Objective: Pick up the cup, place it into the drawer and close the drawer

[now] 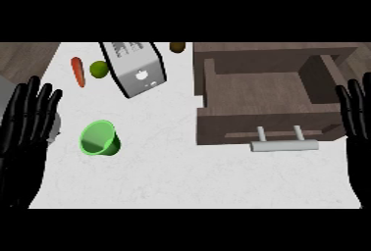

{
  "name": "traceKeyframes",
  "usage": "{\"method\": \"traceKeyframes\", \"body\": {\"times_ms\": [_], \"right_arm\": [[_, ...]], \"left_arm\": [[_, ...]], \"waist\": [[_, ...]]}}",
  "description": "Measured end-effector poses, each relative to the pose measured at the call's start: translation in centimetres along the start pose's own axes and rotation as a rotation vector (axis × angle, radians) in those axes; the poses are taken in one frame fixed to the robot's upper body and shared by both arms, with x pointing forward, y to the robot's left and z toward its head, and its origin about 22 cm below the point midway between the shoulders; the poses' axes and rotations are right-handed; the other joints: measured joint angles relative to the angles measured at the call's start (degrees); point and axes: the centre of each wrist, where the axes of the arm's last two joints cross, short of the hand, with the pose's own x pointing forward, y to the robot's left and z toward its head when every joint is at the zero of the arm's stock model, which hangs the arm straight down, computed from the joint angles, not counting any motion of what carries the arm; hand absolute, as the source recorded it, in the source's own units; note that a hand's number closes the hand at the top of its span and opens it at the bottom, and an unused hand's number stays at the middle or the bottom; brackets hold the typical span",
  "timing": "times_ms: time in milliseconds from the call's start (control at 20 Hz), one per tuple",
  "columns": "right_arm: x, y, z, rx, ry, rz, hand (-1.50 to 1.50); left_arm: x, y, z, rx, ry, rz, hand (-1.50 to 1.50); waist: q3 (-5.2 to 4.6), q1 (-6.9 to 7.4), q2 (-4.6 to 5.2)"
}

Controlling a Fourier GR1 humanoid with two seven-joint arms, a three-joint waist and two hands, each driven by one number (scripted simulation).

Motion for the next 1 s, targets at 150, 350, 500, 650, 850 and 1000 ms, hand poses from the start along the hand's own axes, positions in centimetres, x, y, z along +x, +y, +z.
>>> {"method": "traceKeyframes", "body": {"times_ms": [150, 350, 500, 650, 850, 1000], "right_arm": [[0.1, -0.1, 0.6, -0.004, -0.013, -0.004, -1.50], [0.0, 0.3, 0.3, 0.042, 0.015, -0.014, -1.50], [-0.7, 0.6, 0.4, 0.115, 0.087, -0.026, -1.50], [-1.3, 0.7, -0.1, 0.155, 0.126, -0.037, -1.50], [-1.9, 0.5, -1.3, 0.173, 0.146, -0.049, -1.50], [-2.4, 0.8, -1.9, 0.181, 0.155, -0.044, -1.50]], "left_arm": [[-0.4, 0.9, -0.5, -0.044, -0.018, 0.026, -1.50], [-1.2, 3.4, -0.5, -0.096, 0.005, 0.116, -1.50], [-2.9, 4.3, -0.7, -0.057, 0.099, 0.216, -1.50], [-4.8, 5.9, -1.0, -0.038, 0.148, 0.272, -1.50], [-7.3, 7.3, -0.9, -0.017, 0.197, 0.282, -1.50], [-9.5, 7.8, -0.8, -0.001, 0.237, 0.268, -1.50]], "waist": [[-0.40, 0.72, 0.58], [-0.68, 1.30, 0.98], [-0.75, 1.44, 1.21], [-0.78, 1.49, 1.23], [-0.78, 1.53, 1.22], [-0.79, 1.51, 1.20]]}}
